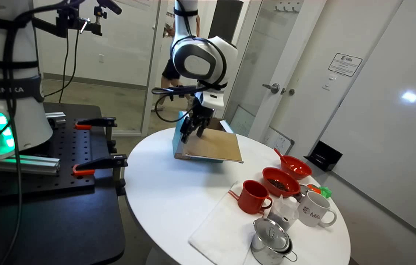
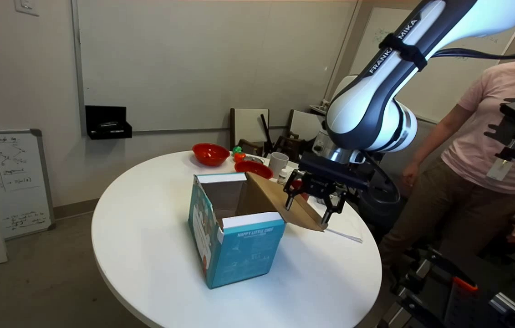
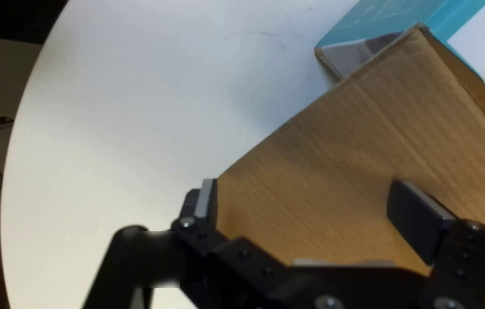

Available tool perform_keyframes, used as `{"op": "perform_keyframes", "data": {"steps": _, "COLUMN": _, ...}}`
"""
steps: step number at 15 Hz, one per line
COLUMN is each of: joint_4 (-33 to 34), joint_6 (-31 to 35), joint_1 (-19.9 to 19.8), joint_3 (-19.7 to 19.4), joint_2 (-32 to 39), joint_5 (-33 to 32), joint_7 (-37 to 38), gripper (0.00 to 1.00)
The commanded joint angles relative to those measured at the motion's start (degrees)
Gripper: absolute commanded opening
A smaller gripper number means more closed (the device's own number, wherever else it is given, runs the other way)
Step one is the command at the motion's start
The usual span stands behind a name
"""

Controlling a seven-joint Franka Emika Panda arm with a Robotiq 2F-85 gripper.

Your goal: Open the lid of the box then put the red cup in the box

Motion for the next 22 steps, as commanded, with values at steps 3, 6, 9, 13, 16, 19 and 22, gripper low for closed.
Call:
{"op": "perform_keyframes", "data": {"steps": 3, "joint_4": -0.57, "joint_6": -6.67, "joint_1": 7.18, "joint_3": -6.62, "joint_2": -4.76, "joint_5": -6.67, "joint_7": 3.19, "gripper": 1.0}}
{"op": "perform_keyframes", "data": {"steps": 6, "joint_4": -0.76, "joint_6": -9.12, "joint_1": 8.32, "joint_3": -8.61, "joint_2": -7.28, "joint_5": -10.9, "joint_7": 5.18, "gripper": 1.0}}
{"op": "perform_keyframes", "data": {"steps": 9, "joint_4": -1.25, "joint_6": -10.68, "joint_1": 7.33, "joint_3": -9.57, "joint_2": -10.07, "joint_5": -13.33, "joint_7": 6.54, "gripper": 1.0}}
{"op": "perform_keyframes", "data": {"steps": 13, "joint_4": -2.05, "joint_6": -10.75, "joint_1": 5.14, "joint_3": -11.23, "joint_2": -12.57, "joint_5": -15.0, "joint_7": 9.36, "gripper": 1.0}}
{"op": "perform_keyframes", "data": {"steps": 16, "joint_4": -4.47, "joint_6": -10.76, "joint_1": 1.57, "joint_3": -12.3, "joint_2": -16.2, "joint_5": -13.8, "joint_7": 8.97, "gripper": 1.0}}
{"op": "perform_keyframes", "data": {"steps": 19, "joint_4": -5.8, "joint_6": -10.64, "joint_1": -3.41, "joint_3": -12.87, "joint_2": -18.87, "joint_5": -10.68, "joint_7": 7.4, "gripper": 1.0}}
{"op": "perform_keyframes", "data": {"steps": 22, "joint_4": -5.92, "joint_6": -7.11, "joint_1": -7.73, "joint_3": -11.58, "joint_2": -19.39, "joint_5": -1.55, "joint_7": 5.54, "gripper": 1.0}}
